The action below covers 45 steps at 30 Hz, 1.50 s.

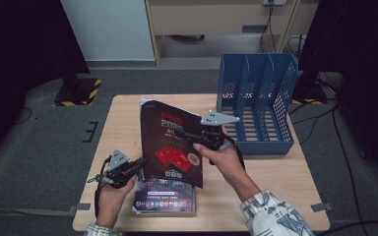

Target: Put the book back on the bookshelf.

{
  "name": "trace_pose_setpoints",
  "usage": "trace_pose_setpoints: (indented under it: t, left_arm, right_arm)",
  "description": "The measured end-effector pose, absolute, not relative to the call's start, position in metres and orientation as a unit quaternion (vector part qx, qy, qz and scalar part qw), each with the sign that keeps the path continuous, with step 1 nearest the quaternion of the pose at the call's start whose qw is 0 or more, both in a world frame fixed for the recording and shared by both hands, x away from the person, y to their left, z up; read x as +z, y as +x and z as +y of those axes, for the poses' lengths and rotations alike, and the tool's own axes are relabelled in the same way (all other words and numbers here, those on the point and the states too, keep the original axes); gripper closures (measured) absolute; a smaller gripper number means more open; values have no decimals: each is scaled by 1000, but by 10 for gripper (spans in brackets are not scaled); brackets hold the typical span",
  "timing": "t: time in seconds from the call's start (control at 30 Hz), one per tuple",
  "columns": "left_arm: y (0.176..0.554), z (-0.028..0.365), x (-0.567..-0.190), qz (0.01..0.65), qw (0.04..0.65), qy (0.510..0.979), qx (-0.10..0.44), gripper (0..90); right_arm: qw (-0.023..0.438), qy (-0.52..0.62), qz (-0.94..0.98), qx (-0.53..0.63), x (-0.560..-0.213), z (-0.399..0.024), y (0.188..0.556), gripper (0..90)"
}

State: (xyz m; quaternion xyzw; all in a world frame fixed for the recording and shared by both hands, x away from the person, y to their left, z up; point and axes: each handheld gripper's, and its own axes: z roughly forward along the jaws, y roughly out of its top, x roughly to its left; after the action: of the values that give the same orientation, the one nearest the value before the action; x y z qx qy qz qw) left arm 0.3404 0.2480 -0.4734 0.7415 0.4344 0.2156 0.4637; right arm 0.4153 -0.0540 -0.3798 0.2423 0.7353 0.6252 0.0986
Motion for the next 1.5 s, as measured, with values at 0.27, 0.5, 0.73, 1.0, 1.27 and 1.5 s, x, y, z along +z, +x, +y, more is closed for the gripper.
trace_pose_setpoints:
  t: [0.27,0.5,0.73,1.0,1.27,1.5]
  left_arm:
    - [340,248,-474,437,460,742,218,843]
    - [340,247,-474,436,458,743,219,843]
    - [340,247,-474,436,457,743,220,842]
    - [340,247,-474,438,456,743,218,838]
    - [342,247,-477,447,454,739,220,783]
    - [346,246,-481,473,456,718,231,409]
  right_arm:
    - [94,246,737,623,-377,-52,419,749]
    - [92,243,739,622,-376,-53,420,787]
    - [75,238,739,626,-373,-50,421,735]
    - [88,237,741,622,-369,-49,421,805]
    - [101,224,750,614,-365,-48,417,866]
    - [109,223,746,618,-362,-47,415,869]
